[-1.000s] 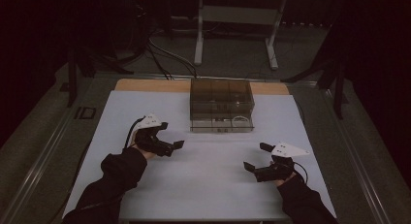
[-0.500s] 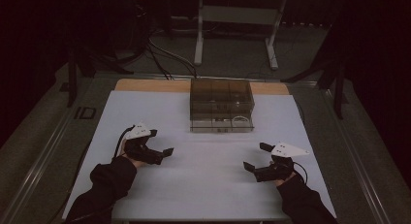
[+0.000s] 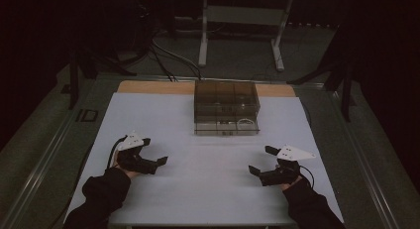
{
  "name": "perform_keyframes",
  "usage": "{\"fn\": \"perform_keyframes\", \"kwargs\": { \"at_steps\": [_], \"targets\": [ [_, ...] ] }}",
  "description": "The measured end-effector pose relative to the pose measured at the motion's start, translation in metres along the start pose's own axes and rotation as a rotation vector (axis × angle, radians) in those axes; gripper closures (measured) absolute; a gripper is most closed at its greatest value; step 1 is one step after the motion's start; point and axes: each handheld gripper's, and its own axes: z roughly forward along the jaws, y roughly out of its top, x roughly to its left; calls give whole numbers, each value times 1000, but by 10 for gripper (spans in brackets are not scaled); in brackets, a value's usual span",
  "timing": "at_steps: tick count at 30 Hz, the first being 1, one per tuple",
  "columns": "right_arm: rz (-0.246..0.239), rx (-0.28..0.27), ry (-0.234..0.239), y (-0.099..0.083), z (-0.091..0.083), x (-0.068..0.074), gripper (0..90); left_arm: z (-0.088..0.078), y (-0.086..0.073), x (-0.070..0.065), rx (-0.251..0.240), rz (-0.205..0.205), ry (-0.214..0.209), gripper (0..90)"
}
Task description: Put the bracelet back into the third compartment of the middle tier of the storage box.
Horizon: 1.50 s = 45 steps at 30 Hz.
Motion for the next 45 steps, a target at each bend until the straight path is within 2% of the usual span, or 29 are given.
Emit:
{"fn": "perform_keyframes", "kwargs": {
  "at_steps": [3, 7, 17, 19, 21, 29, 38, 45],
  "targets": [
    [1, -1, 0, 0, 0, 0, 17, -5, -4, 0, -6, -5, 3, 13],
    [1, 1, 2, 0, 0, 0, 17, -12, -10, 0, -40, -6, 18, 13],
    [-2, 0, 1, 0, 1, 0, 17, -16, -20, 2, -48, -29, 20, 14],
    [1, 1, 1, 0, 1, 0, 17, -15, -23, 3, -48, -47, 2, 13],
    [2, 4, 2, 0, 1, 0, 16, -14, -24, 4, -49, -53, 4, 14],
    [1, 3, -1, 0, 1, -1, 17, -16, -28, 5, -55, -47, 31, 14],
    [-5, 6, 0, 0, 1, 0, 17, -17, -30, 2, -53, -25, 30, 14],
    [-5, 7, -1, -1, 1, 0, 17, -16, -30, 3, -56, -36, 21, 14]
  ]
}}
